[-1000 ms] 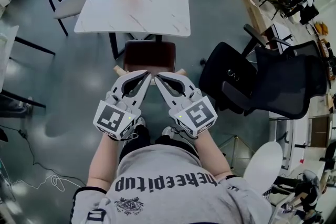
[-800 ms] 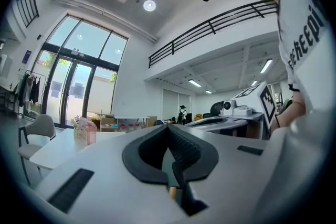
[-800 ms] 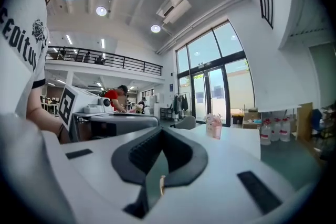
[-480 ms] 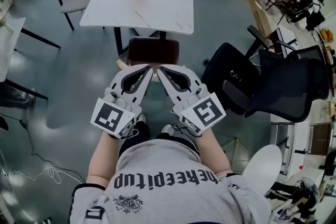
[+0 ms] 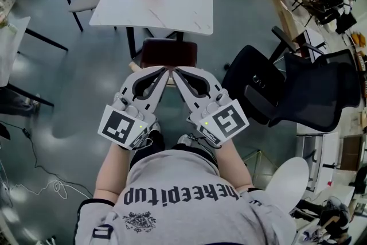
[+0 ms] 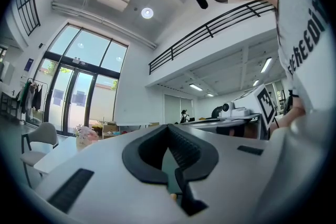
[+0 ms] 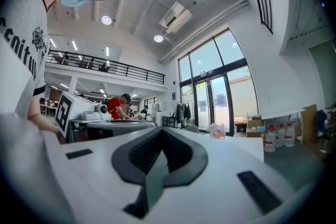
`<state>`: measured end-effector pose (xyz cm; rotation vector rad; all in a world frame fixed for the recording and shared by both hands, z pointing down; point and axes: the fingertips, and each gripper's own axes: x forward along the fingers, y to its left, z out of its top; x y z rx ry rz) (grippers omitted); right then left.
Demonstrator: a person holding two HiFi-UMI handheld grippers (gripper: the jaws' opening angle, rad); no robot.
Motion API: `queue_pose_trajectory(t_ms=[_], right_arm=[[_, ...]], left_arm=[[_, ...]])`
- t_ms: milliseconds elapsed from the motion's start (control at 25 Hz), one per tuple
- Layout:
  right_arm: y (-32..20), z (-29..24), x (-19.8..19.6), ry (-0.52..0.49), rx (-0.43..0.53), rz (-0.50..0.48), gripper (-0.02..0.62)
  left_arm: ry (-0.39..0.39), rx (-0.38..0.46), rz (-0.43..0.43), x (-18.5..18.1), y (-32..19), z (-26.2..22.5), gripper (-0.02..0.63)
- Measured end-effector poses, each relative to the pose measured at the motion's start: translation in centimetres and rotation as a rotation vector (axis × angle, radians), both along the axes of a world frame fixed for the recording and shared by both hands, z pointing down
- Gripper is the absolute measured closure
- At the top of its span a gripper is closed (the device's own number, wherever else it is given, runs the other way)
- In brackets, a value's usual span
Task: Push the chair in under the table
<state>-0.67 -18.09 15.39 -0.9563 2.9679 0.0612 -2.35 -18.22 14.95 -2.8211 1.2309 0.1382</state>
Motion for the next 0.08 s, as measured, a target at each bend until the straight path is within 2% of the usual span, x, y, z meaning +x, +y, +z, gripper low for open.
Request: queue_pose_trajectory(t_ms=[80], right_arm=[[0.17,0.00,-0.10,-0.001,0.001,0.002,0.584]], left_arm=[[0.002,0.003,0.001,-0.11,0.19,-0.06,0.591]])
